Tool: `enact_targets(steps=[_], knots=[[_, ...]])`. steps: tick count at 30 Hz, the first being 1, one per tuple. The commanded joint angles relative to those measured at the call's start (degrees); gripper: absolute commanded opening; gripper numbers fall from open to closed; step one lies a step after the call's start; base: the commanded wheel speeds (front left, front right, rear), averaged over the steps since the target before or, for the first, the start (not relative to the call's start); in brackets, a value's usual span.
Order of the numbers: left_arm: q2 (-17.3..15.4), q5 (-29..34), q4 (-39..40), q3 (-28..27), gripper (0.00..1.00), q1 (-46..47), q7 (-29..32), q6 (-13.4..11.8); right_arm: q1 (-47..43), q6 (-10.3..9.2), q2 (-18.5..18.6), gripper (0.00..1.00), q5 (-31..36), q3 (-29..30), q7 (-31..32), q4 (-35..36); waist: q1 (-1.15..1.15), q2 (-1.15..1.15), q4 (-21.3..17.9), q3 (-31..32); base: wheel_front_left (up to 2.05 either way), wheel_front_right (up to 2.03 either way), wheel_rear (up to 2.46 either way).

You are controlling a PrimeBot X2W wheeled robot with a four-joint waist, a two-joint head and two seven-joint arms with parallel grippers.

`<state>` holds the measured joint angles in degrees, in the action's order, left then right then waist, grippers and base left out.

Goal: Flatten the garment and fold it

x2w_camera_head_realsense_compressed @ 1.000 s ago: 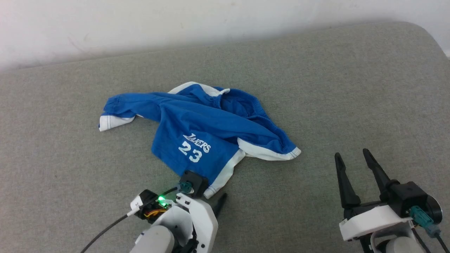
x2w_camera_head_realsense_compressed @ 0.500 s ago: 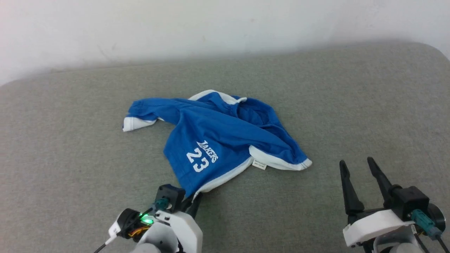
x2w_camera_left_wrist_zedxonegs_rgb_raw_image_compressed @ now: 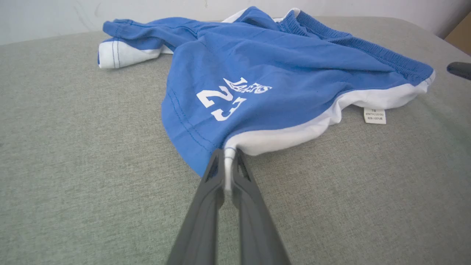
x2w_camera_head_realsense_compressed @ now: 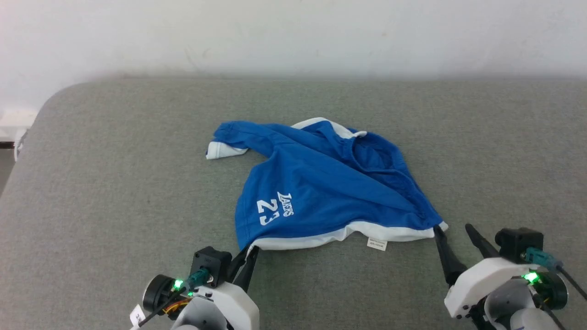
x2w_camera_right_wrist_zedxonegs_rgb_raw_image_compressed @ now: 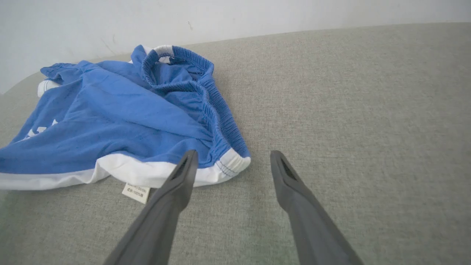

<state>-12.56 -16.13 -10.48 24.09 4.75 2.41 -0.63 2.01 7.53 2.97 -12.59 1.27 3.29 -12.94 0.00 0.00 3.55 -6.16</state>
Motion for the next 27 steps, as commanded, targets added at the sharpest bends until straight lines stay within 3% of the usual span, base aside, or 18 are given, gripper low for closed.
enact_targets(steps=[1, 6, 16, 17, 18, 19, 27], knots=[[0.3, 0.2, -0.1, 0.1, 0.0, 0.2, -0.4, -0.3, 1.5, -0.04, -0.1, 1.0, 0.1, 0.6, 0.9, -0.7, 0.0, 0.0, 1.1, -0.4, 0.0, 0.0, 0.0], [0.8, 0.2, -0.7, 0.9, 0.0, 0.9, -0.9, -0.2, 4.4, -0.04, -0.1, 1.0, -0.2, 2.9, 4.2, -4.5, 0.0, 0.0, 2.3, -0.9, 0.0, 0.0, 0.0], [1.2, 0.1, -1.4, 1.7, 0.0, 1.9, -1.6, 0.1, 7.3, -0.04, -0.1, 0.97, 0.0, 3.8, 5.1, -10.4, 0.0, 0.0, 3.4, -2.1, 0.0, 0.0, 0.0], [1.1, 0.1, -1.5, 1.8, 0.0, 2.0, -1.7, 0.1, 7.5, -0.04, -0.1, 0.47, -0.1, 3.5, 5.3, -10.9, 0.0, 0.0, 3.4, -2.2, 0.0, 0.0, 0.0], [1.0, 0.0, -1.7, 1.8, 0.0, 2.0, -1.7, 0.1, 7.7, -0.04, -0.1, 0.28, -0.3, 3.3, 5.3, -11.4, 0.0, 0.0, 3.4, -2.4, 0.0, 0.0, 0.0], [1.0, 0.0, -1.8, 1.8, 0.0, 2.1, -1.8, 0.1, 7.9, -0.04, -0.1, 0.0, -0.4, 3.1, 5.3, -11.7, 0.0, 0.0, 3.4, -2.4, 0.0, 0.0, 0.0], [-0.2, 0.0, -2.0, 1.7, 0.0, 2.0, -2.2, -0.1, 8.1, -0.04, -0.1, 0.0, -2.4, 1.8, 3.9, -11.4, 0.0, 0.0, 3.0, -0.9, 0.0, 0.0, 0.0]])
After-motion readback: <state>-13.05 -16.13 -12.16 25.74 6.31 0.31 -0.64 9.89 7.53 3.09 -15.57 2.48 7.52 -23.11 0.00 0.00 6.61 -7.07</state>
